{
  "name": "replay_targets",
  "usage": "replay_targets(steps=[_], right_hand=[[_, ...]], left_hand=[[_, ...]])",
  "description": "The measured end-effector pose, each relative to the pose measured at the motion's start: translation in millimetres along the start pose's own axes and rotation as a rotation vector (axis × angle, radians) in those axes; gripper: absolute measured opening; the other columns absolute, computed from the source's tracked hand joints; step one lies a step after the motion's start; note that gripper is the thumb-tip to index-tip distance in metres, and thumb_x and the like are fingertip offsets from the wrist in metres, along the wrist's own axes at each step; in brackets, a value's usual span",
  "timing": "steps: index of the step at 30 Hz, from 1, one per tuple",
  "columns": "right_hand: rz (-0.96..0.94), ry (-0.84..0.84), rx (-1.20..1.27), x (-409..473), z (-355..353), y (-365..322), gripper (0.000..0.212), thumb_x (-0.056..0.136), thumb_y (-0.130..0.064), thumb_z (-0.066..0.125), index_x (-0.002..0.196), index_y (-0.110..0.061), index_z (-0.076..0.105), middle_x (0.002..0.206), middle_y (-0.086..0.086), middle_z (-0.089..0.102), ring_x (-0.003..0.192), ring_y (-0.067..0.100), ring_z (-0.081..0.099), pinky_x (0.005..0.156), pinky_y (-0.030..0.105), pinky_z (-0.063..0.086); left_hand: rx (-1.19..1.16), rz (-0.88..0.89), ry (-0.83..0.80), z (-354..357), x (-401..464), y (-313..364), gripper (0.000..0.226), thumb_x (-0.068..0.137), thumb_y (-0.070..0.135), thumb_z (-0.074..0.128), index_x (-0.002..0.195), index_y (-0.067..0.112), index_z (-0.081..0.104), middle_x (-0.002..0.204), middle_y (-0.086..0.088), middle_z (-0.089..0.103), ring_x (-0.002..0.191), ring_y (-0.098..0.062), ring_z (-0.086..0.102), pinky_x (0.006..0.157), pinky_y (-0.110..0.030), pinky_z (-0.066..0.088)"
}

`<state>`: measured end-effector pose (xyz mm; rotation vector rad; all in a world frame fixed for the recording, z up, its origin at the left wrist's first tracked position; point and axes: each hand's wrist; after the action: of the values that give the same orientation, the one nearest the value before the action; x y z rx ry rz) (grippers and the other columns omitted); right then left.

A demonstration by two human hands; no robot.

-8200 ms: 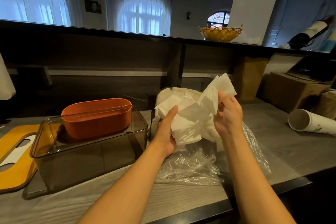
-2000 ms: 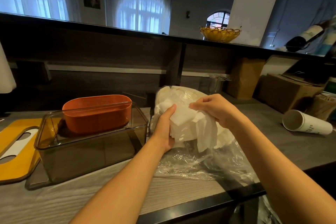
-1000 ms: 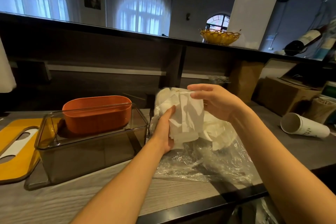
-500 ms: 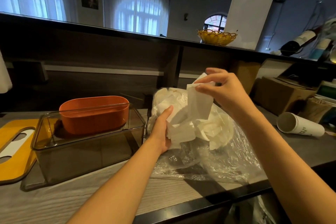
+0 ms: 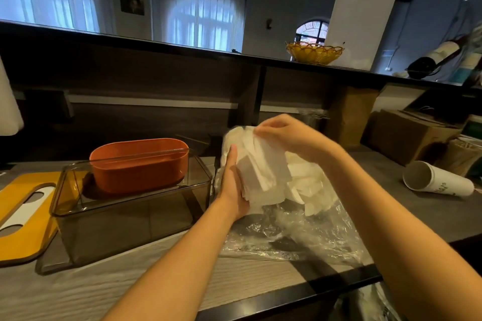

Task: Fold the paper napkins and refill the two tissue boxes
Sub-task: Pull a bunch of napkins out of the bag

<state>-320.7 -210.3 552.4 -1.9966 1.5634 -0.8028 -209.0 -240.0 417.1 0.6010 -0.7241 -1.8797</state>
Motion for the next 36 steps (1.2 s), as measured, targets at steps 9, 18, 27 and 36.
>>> replay_targets(steps=[9, 18, 27, 36], right_hand=[[-0.038, 0.138, 0.019, 23, 32, 28, 0.033, 0.1, -0.031, 0.056, 0.09, -0.007, 0.076, 0.062, 0.0, 0.055, 0.053, 0.007, 0.046, 0.046, 0.013, 0.036], [0.078, 0.077, 0.081, 22, 23, 34, 0.029, 0.095, -0.029, 0.066, 0.124, -0.027, 0.065, 0.108, -0.006, 0.061, 0.1, 0.012, 0.06, 0.071, 0.019, 0.05], [0.021, 0.285, 0.345, 8, 30, 60, 0.023, 0.093, -0.028, 0.068, 0.116, -0.026, 0.067, 0.087, 0.0, 0.069, 0.073, 0.011, 0.059, 0.057, 0.019, 0.047], [0.283, 0.48, 0.973, -10, 29, 101, 0.061, 0.102, -0.059, 0.032, 0.105, -0.013, 0.071, 0.108, 0.012, 0.072, 0.098, 0.028, 0.065, 0.086, 0.041, 0.053]], left_hand=[[0.048, 0.037, 0.042, 4, -5, 1, 0.067, 0.086, 0.07, 0.055, 0.134, 0.024, 0.061, 0.12, -0.016, 0.071, 0.117, -0.036, 0.064, 0.103, -0.053, 0.05], [0.089, 0.045, -0.007, 7, -13, 2, 0.04, 0.099, 0.042, 0.045, 0.111, 0.015, 0.072, 0.095, -0.012, 0.076, 0.084, -0.029, 0.071, 0.08, -0.04, 0.054], [0.079, 0.008, 0.001, 11, -23, 6, 0.031, 0.095, 0.038, 0.057, 0.112, 0.015, 0.07, 0.099, -0.013, 0.076, 0.087, -0.03, 0.071, 0.085, -0.044, 0.054], [0.021, 0.131, 0.038, 9, -33, 9, 0.037, 0.108, 0.007, 0.038, 0.091, 0.033, 0.059, 0.045, 0.023, 0.059, 0.046, 0.009, 0.06, 0.044, -0.007, 0.043]])
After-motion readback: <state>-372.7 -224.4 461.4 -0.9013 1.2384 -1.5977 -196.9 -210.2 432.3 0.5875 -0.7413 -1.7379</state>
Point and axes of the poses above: each hand's wrist, its own x-axis towards the middle knuckle, its own z-axis out of the palm, y = z × x
